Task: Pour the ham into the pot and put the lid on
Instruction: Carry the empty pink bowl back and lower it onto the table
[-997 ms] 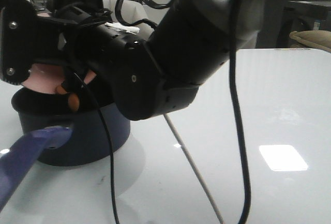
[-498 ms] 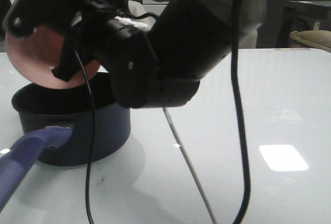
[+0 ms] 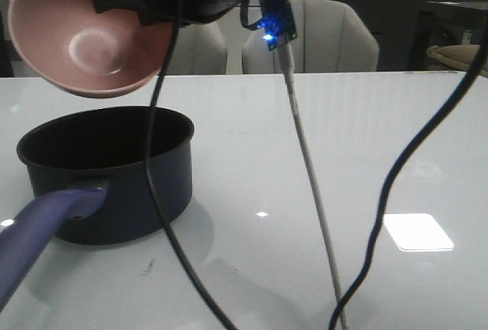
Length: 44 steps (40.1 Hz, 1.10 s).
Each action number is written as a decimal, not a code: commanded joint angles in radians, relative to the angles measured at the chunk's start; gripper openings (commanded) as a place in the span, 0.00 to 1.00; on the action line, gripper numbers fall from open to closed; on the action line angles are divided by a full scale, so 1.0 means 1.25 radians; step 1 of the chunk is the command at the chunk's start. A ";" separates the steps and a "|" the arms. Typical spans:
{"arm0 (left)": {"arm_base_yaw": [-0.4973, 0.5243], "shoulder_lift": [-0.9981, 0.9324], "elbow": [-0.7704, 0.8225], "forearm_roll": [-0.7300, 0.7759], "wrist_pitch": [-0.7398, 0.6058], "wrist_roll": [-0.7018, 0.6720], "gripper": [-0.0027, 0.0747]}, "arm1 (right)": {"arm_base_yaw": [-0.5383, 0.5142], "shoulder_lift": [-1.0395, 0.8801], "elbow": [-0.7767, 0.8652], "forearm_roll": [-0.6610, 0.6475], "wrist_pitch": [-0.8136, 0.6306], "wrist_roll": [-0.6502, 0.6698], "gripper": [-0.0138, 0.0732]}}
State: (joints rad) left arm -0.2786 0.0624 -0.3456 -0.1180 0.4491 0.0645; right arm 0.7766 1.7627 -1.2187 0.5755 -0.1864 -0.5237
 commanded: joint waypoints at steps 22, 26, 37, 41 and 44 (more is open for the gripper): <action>-0.006 0.008 -0.022 -0.010 -0.061 -0.004 0.76 | -0.259 -0.155 -0.027 -0.022 0.491 0.022 0.32; -0.006 0.008 -0.022 -0.010 -0.061 -0.004 0.76 | -0.299 -0.155 -0.024 -0.079 0.547 0.064 0.32; -0.006 0.008 -0.022 -0.010 -0.061 -0.004 0.76 | -0.403 -0.150 0.007 -0.369 0.631 0.344 0.32; -0.006 0.008 -0.022 -0.010 -0.061 -0.004 0.76 | -0.433 -0.133 0.021 -0.381 0.645 0.376 0.32; -0.006 0.008 -0.022 -0.010 -0.061 -0.004 0.76 | -0.456 -0.113 0.021 -0.381 0.655 0.376 0.32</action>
State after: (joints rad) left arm -0.2786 0.0624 -0.3456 -0.1180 0.4491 0.0645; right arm 0.2353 1.6393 -1.1714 0.1149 0.6561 -0.0753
